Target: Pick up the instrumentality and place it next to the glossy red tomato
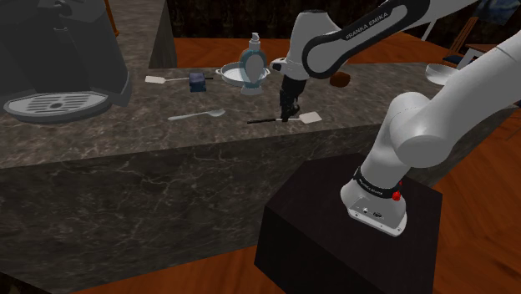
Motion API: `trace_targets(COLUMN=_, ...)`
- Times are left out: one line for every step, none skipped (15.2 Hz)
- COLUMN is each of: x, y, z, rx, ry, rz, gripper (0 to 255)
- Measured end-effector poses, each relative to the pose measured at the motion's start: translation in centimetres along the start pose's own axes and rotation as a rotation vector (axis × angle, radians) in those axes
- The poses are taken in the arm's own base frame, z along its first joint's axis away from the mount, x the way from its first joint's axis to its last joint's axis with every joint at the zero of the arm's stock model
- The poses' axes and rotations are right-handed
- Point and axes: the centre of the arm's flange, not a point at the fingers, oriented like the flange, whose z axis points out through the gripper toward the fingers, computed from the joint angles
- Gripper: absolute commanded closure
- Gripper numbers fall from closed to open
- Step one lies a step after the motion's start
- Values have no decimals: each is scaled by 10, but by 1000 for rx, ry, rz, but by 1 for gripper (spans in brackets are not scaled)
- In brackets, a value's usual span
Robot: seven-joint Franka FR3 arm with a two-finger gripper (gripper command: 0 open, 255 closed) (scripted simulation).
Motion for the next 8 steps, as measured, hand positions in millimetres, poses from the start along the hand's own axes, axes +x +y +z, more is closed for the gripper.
trace_targets(x=0, y=0, z=-4, rx=0, ry=0, rz=0, gripper=255)
trace_targets(x=1, y=0, z=-8, rx=0, ry=0, rz=0, gripper=255)
trace_targets(x=2, y=0, z=-13, rx=0, ry=0, rz=0, gripper=255)
trace_targets(x=1, y=0, z=-20, rx=-1, ry=1, rz=0, gripper=255)
trace_targets(x=2, y=0, z=-24, rx=-1, ry=1, rz=0, gripper=255)
trace_targets(x=2, y=1, z=-29, rx=0, ry=0, rz=0, gripper=255)
trace_targets(x=2, y=0, z=-34, rx=0, ry=0, rz=0, gripper=255)
trace_targets(x=2, y=0, z=-39, rx=0, ry=0, rz=0, gripper=255)
